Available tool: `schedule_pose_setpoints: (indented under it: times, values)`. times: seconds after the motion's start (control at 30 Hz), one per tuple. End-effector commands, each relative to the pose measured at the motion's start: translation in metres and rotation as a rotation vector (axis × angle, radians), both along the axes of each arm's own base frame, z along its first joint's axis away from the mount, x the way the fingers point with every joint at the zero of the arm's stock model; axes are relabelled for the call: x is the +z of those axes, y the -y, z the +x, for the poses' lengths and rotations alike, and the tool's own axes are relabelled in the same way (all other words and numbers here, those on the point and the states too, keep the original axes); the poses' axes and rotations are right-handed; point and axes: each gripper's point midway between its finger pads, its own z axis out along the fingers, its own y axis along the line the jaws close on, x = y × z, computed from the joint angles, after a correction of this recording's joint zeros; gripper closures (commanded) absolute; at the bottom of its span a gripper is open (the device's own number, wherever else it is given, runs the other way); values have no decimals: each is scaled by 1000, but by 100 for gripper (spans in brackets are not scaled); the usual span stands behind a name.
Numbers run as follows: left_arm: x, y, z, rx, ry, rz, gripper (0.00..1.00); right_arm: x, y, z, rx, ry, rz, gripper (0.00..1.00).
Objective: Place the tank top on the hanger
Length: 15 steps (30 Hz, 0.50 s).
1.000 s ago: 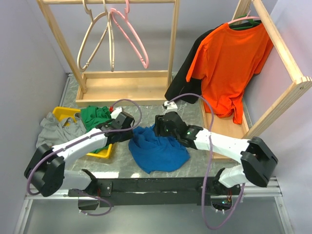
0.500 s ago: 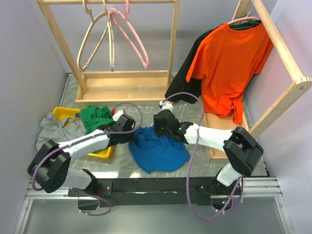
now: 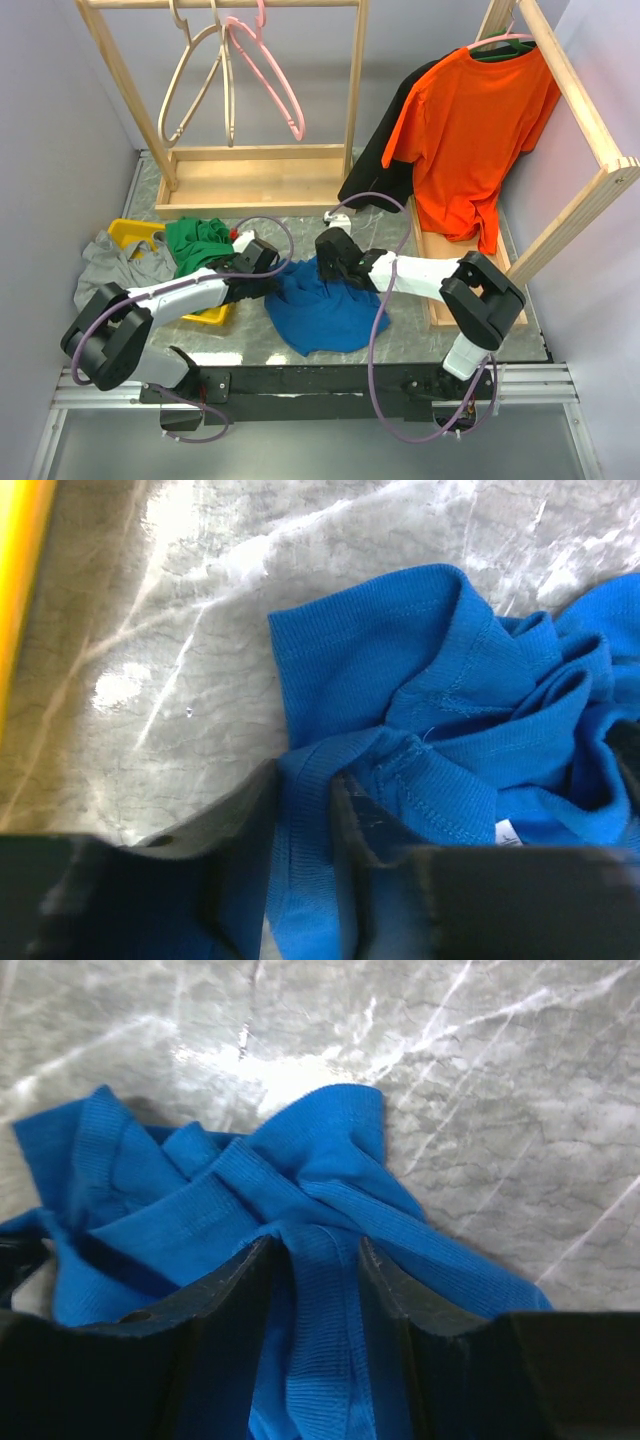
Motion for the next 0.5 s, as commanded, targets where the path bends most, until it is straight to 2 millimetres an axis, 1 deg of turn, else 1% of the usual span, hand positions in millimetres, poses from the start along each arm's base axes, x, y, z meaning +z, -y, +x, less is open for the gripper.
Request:
schedule_pose_setpoints:
  times: [0.0,0.03,0.07,0.1,0.17,0.2,0.23,0.27,0.3,0.33,0.37,0.4,0.43,0.47]
  values:
    - [10,6,5,2,49,-36,82,17,1,16,-44,47,-8,60]
    - [14,7,6,-1,61,-41,87,20,2,18,-46,56,-10,63]
    - [15,6,6,2,66,-38,93,26,3,18,-46,66,-1,68]
    - [18,6,6,-3,72,-35,96,27,5,19,-51,67,0,81]
    - [29,4,10,5,103,-31,99,33,9,19,-62,74,1,94]
    - [35,2,12,3,116,-22,99,43,10,19,-68,89,14,100]
    - [43,-1,11,6,127,-14,99,49,13,19,-76,100,19,100]
    - [56,0,16,10,152,-21,99,64,15,19,-82,126,42,100]
    - [65,-4,19,15,179,-4,98,72,18,19,-90,140,50,100]
    - [75,-8,18,16,193,3,97,79,22,19,-102,152,52,100]
    - [93,-6,23,19,228,-5,95,99,26,19,-112,185,81,100]
    - [101,-9,24,15,246,7,93,111,30,20,-131,214,89,100]
    - [114,-11,26,14,273,3,91,120,35,19,-143,226,88,100]
    - [127,-11,27,13,288,4,86,139,41,19,-159,263,110,100]
